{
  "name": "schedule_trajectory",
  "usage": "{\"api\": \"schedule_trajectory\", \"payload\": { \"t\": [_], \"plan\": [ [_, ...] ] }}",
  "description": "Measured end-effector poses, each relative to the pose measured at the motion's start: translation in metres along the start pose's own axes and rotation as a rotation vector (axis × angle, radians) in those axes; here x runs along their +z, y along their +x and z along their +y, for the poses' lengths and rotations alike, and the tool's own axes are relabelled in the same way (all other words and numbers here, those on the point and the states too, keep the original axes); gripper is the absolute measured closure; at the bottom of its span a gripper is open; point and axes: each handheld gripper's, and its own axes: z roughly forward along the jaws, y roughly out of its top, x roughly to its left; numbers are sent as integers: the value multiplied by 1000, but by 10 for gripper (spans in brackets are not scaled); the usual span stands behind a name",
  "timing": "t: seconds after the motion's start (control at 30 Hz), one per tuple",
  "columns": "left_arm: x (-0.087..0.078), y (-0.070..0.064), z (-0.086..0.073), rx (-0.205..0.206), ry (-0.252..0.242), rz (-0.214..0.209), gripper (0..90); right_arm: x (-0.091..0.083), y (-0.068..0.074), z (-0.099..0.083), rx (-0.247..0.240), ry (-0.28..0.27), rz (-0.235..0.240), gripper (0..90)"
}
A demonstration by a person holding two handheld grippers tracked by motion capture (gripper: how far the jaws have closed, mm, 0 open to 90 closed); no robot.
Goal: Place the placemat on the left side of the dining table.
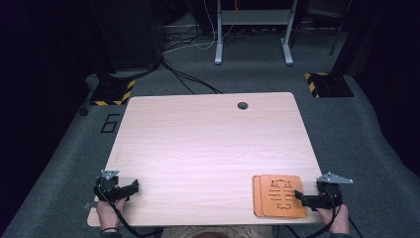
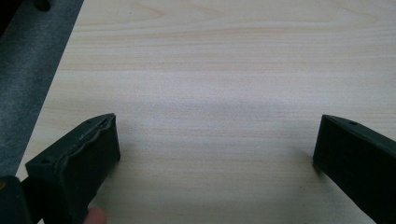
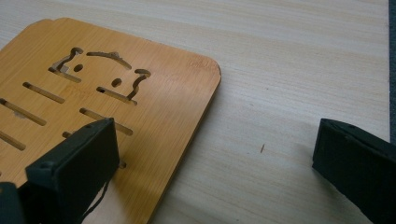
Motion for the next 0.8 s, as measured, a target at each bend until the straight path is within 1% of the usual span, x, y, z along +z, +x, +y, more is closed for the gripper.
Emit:
{"api": "schedule_trajectory", "payload": {
  "t": [0.8],
  "plan": [
    [0,0,0,-1,-1,-1,2,-2,-4,-1,0,2,-1,0]
  ]
}}
